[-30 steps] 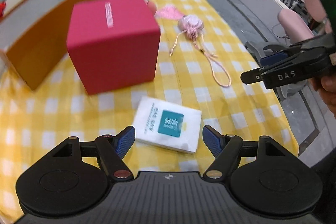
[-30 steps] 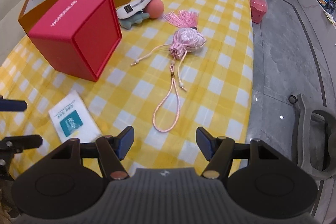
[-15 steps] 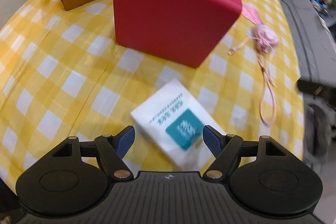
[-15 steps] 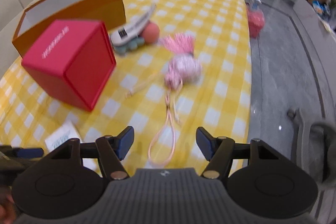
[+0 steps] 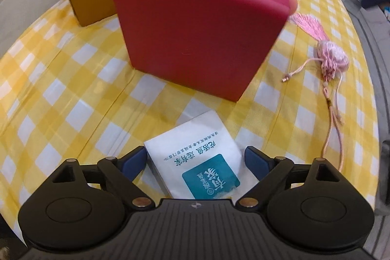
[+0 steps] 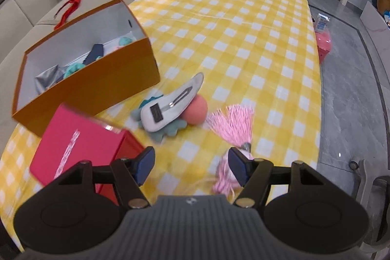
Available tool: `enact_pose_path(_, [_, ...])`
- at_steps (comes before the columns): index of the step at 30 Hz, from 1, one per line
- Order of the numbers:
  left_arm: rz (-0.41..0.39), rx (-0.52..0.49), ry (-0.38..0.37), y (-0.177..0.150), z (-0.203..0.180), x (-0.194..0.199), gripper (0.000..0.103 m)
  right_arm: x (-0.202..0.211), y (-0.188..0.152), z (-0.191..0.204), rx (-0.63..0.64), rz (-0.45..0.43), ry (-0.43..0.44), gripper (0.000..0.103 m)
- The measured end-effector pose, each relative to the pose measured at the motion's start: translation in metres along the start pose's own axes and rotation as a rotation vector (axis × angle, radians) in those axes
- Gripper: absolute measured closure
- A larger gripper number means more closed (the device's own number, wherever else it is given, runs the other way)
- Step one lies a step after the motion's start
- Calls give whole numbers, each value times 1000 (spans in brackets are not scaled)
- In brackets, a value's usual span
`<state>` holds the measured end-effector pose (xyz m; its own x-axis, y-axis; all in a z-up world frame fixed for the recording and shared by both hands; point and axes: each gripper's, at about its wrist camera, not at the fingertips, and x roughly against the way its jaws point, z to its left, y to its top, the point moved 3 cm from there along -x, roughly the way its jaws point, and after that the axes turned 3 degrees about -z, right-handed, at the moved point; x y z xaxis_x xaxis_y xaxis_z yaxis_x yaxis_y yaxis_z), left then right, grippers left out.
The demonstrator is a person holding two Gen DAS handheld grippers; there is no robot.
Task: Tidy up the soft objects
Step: 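Grasp the white packet with the left tool while the right tool grasps the white plush toy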
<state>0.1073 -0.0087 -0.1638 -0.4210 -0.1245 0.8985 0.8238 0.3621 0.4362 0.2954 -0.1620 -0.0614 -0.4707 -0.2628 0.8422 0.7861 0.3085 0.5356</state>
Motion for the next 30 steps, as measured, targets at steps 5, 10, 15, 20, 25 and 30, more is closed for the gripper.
enact_pose_path(5, [-3,-129,-22,-3,-4,-3,0,-31,16,-6,-23,33,-10,37])
enact_pose_path(10, [-25,-211,-100,-9,6,3,3,-65,29,-9,-78,55,5,37])
enact_pose_path(15, [-35,-253,-147,-13,15,10,6,-91,44,-3,-98,28,29,38])
enact_pose_path(20, [-47,-283,-169,-15,17,12,6,-110,53,4,-105,29,49,48])
enact_pose_path(25, [-53,-289,-161,-15,13,12,5,-112,55,12,-50,16,30,78])
enact_pose_path(30, [-59,-292,-163,-16,14,12,5,-101,49,12,-18,13,54,98])
